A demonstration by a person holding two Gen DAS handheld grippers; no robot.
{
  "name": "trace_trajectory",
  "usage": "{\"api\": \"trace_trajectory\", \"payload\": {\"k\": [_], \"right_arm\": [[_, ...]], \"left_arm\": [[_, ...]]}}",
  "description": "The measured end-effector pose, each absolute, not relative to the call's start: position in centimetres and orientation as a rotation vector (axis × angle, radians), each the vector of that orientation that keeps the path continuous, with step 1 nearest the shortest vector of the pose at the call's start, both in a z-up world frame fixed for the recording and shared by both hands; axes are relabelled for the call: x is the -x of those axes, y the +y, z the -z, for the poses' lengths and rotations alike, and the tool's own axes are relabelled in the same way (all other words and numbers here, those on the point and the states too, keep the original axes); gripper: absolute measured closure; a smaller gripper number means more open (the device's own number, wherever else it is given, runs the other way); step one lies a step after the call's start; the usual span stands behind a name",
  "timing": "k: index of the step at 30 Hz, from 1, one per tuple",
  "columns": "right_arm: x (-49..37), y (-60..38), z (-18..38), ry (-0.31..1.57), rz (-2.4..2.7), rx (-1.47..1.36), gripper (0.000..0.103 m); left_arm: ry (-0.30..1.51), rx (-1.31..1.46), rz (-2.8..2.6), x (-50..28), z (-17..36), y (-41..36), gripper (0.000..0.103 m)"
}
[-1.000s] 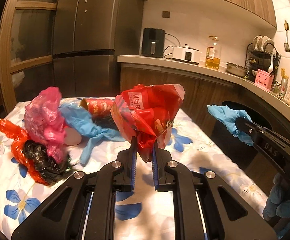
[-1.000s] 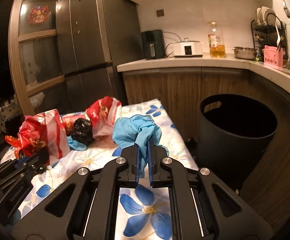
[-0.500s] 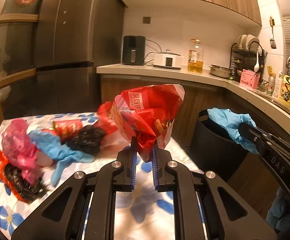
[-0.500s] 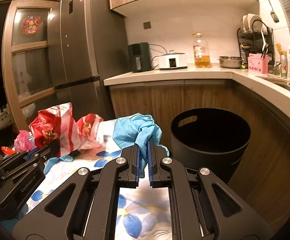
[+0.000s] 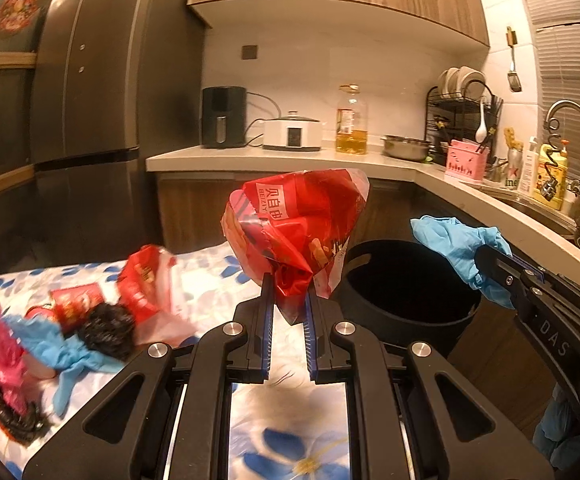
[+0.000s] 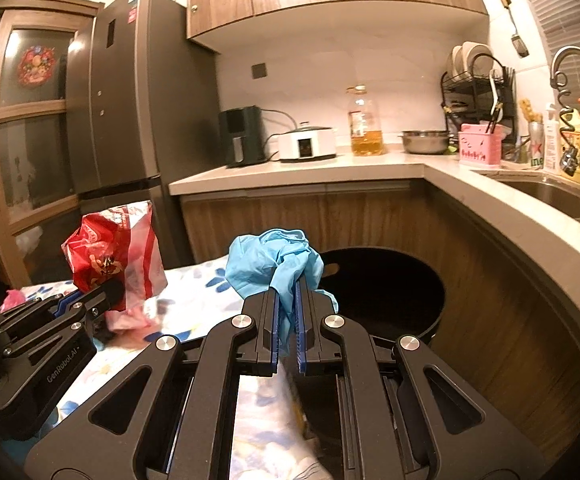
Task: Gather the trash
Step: 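Carry the red-and-white bag and blue glove over the black bin, then open both tools to drop the bag and glove into the bin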
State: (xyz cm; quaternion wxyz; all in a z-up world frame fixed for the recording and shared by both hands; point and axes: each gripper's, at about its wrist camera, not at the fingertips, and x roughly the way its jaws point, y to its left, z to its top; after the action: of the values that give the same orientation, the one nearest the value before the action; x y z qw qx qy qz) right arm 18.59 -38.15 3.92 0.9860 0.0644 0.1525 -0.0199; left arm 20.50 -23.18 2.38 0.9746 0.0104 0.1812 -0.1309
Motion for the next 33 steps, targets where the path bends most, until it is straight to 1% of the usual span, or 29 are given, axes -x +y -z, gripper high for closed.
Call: {"api": "trace_trajectory", "payload": {"k": [9, 22, 33], "right_arm": [[-19.7, -41.3, -4.6, 0.286, 0.095, -0.138, 0.096], [-22.3, -45.8, -4.2, 0.299, 0.129, -0.188, 0.096], [-24.8, -47.4, -3.9, 0.300, 0.134, -0.189, 0.095]], "left_arm": [[0.353, -0.041, 0.342, -22.7, -3.1, -27.4, 0.090], [0.389, -0.066, 0.460, -26.5, -1.9, -32.5, 0.090], [0.412, -0.087, 0.494, -28.8, -0.8, -34.6, 0.087]]}}
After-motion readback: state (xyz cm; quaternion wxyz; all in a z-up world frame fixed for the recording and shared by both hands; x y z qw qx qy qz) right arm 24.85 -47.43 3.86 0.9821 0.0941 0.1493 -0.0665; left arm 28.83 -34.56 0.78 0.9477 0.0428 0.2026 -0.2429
